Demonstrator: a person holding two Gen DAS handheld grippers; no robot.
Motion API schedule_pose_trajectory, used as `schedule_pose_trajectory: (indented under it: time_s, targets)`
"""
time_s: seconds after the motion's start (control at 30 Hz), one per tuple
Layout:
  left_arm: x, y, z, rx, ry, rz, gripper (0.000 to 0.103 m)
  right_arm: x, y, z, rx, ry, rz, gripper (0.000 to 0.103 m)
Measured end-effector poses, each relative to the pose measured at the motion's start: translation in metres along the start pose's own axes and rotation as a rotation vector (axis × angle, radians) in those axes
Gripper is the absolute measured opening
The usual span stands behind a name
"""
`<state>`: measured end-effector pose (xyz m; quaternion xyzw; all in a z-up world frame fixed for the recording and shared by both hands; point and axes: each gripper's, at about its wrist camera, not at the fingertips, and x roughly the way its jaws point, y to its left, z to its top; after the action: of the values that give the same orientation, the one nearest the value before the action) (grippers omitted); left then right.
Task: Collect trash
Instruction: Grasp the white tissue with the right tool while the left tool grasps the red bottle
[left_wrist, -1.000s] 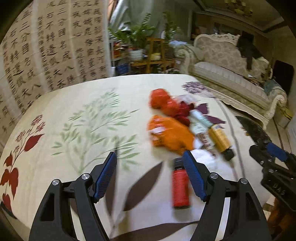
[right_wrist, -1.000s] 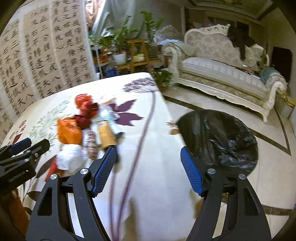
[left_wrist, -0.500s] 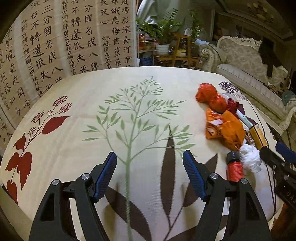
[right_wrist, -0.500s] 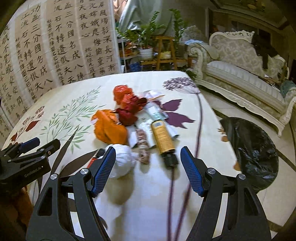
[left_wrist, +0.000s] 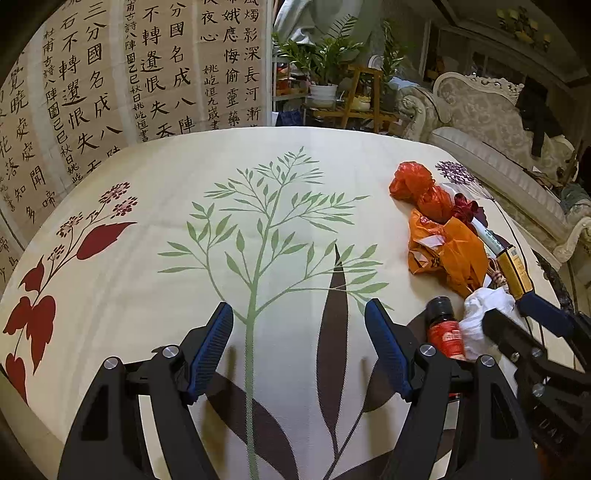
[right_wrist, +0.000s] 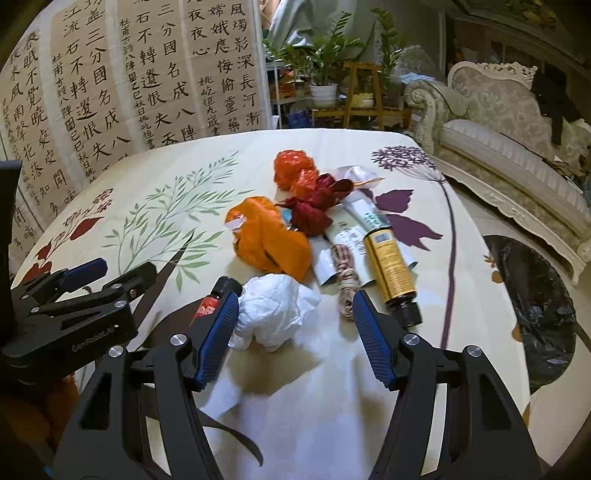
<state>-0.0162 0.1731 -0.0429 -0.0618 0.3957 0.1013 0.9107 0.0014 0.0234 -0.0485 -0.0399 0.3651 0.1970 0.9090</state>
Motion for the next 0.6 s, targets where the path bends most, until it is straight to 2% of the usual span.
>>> schedule_pose_trajectory:
  time_s: [0.1, 0.13, 0.2, 0.27, 0.3, 0.43, 0.6]
  targets:
    - [0.0, 0.0, -0.001, -0.002, 0.003, -0.001, 0.072, 0.003, 0.004, -0.002, -0.008, 0.004, 0.011, 0.062]
    - [0.0, 0.0, -0.001, -0.003, 0.003, -0.001, 0.072, 0.004, 0.005, -0.002, -0.008, 0.005, 0.018, 0.058]
    - [-0.001, 0.0, -0.002, -0.005, 0.004, -0.002, 0.072, 0.004, 0.007, -0.003, -0.008, 0.002, 0.036, 0.05]
    - [-0.001, 0.0, -0.003, -0.006, 0.004, -0.001, 0.072, 0.003, 0.01, -0.002, -0.017, -0.001, 0.059, 0.034]
    - [-0.001, 0.0, -0.003, -0.005, 0.004, -0.001, 0.072, 0.002, 0.011, -0.002, -0.02, -0.003, 0.065, 0.03]
    - [-0.001, -0.001, -0.004, -0.009, 0.008, -0.006, 0.072, -0.002, 0.013, -0.002, -0.027, -0.01, 0.059, 0.025]
    - [-0.006, -0.008, -0.004, -0.004, 0.002, -0.021, 0.072, -0.012, 0.005, -0.002, -0.005, -0.036, 0.043, 0.024]
